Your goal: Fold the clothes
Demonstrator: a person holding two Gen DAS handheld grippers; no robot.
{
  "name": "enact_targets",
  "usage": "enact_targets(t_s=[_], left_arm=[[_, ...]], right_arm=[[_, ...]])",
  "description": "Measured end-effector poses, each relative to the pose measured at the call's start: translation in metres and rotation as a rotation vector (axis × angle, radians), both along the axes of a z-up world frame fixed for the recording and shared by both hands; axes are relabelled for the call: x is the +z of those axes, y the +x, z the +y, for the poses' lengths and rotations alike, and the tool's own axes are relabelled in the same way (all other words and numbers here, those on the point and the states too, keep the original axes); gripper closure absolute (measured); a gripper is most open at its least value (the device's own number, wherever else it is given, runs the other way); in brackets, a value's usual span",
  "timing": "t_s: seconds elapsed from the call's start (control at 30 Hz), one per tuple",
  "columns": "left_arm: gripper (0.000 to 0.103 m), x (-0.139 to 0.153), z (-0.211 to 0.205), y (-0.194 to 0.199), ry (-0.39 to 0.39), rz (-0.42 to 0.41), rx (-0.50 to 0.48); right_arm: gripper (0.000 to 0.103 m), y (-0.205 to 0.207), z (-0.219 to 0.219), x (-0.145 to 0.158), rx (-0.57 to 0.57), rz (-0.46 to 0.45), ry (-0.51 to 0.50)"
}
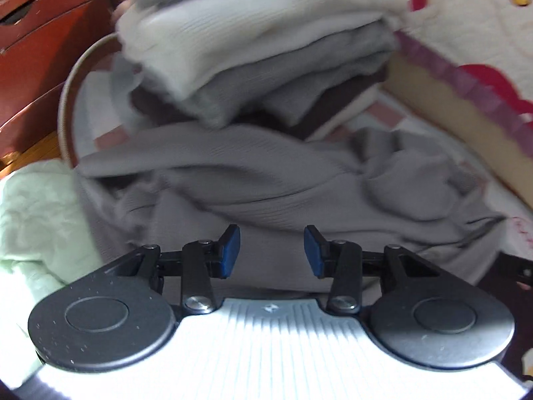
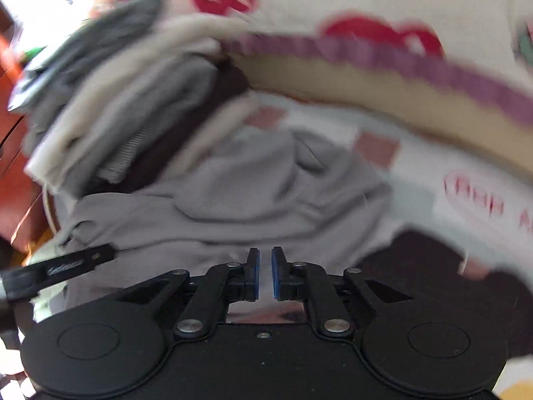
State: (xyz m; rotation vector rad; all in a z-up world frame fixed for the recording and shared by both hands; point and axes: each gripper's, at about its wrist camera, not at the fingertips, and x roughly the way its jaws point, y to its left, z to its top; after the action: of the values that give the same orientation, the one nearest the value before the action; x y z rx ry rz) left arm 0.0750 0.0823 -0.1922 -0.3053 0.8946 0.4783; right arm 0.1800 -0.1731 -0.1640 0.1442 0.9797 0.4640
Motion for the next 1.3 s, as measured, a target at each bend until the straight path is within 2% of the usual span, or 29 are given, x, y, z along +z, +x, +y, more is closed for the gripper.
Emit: enact_targets(t_s=[0.07, 0.13, 0.27, 0.3, 0.37, 0.43, 0.57, 0.7, 0.77, 0.8, 0.83, 0.9, 1.0, 1.07, 1.1, 1.13, 1.17, 1.2, 1.23, 1.3], left_arm=[[0.059, 0.001, 0.015, -0.002, -0.038, -0.022, 0.051], [0.053, 0.002, 0.024, -0.003, -0.061, -0.033, 0.09], [0.043, -0.009, 0.036, -0.005, -0.111, 0.004, 0.115], [0.042, -0.013, 0.039, -0.005, -0.133, 0.015, 0.121], [0.041, -0.018, 0.045, -0.007, -0.167, 0.024, 0.134], [0.036, -0.019, 0.049, -0.008, -0.183, 0.022, 0.145], [0.028, -0.023, 0.05, -0.007, -0.205, 0.023, 0.142], [0.013, -0.032, 0.046, -0.002, -0.227, 0.05, 0.132], [0.007, -0.038, 0.042, 0.0, -0.239, 0.063, 0.13], [0.005, -0.04, 0.041, 0.002, -0.241, 0.068, 0.128], [0.003, -0.041, 0.04, 0.004, -0.24, 0.073, 0.124], [0.001, -0.043, 0.04, 0.006, -0.243, 0.07, 0.123], [0.0, -0.046, 0.042, 0.007, -0.254, 0.045, 0.134], [0.005, -0.044, 0.041, 0.009, -0.25, 0.026, 0.13], [0.024, -0.038, 0.035, 0.008, -0.226, 0.008, 0.105], [0.054, -0.033, 0.03, 0.007, -0.203, -0.011, 0.081], [0.066, -0.027, 0.024, 0.006, -0.179, -0.029, 0.056], [0.089, -0.022, 0.019, 0.005, -0.155, -0.048, 0.031], [0.095, -0.015, 0.014, 0.004, -0.131, -0.068, 0.004], [0.097, 0.002, 0.003, -0.003, -0.082, -0.113, -0.061]], right_arm=[[0.087, 0.005, -0.005, -0.016, -0.036, 0.044, 0.012], [0.073, 0.009, -0.01, -0.029, -0.071, 0.081, 0.034], [0.063, 0.016, -0.015, -0.045, -0.141, 0.156, 0.136], [0.058, 0.019, -0.013, -0.048, -0.15, 0.168, 0.148], [0.054, 0.023, -0.009, -0.053, -0.171, 0.171, 0.152], [0.047, 0.026, -0.008, -0.059, -0.205, 0.181, 0.172], [0.042, 0.029, -0.007, -0.076, -0.306, 0.222, 0.217], [0.039, 0.023, 0.007, -0.073, -0.32, 0.151, 0.2], [0.068, 0.021, 0.021, -0.072, -0.253, 0.097, 0.154], [0.095, 0.021, 0.028, -0.07, -0.227, 0.058, 0.103], [0.096, 0.019, 0.034, -0.067, -0.203, 0.016, 0.064], [0.097, 0.01, 0.037, -0.053, -0.179, -0.085, 0.054], [0.097, -0.01, 0.037, -0.021, -0.176, -0.189, -0.008], [0.098, -0.021, 0.031, -0.006, -0.171, -0.237, -0.047], [0.098, -0.026, 0.027, -0.001, -0.167, -0.255, -0.064], [0.098, -0.031, 0.023, 0.005, -0.163, -0.273, -0.082], [0.098, -0.036, 0.019, 0.01, -0.162, -0.29, -0.1], [0.098, -0.04, 0.017, 0.013, -0.167, -0.303, -0.117], [0.099, -0.044, 0.011, 0.016, -0.18, -0.314, -0.121], [0.099, -0.052, -0.008, 0.02, -0.22, -0.336, -0.11]])
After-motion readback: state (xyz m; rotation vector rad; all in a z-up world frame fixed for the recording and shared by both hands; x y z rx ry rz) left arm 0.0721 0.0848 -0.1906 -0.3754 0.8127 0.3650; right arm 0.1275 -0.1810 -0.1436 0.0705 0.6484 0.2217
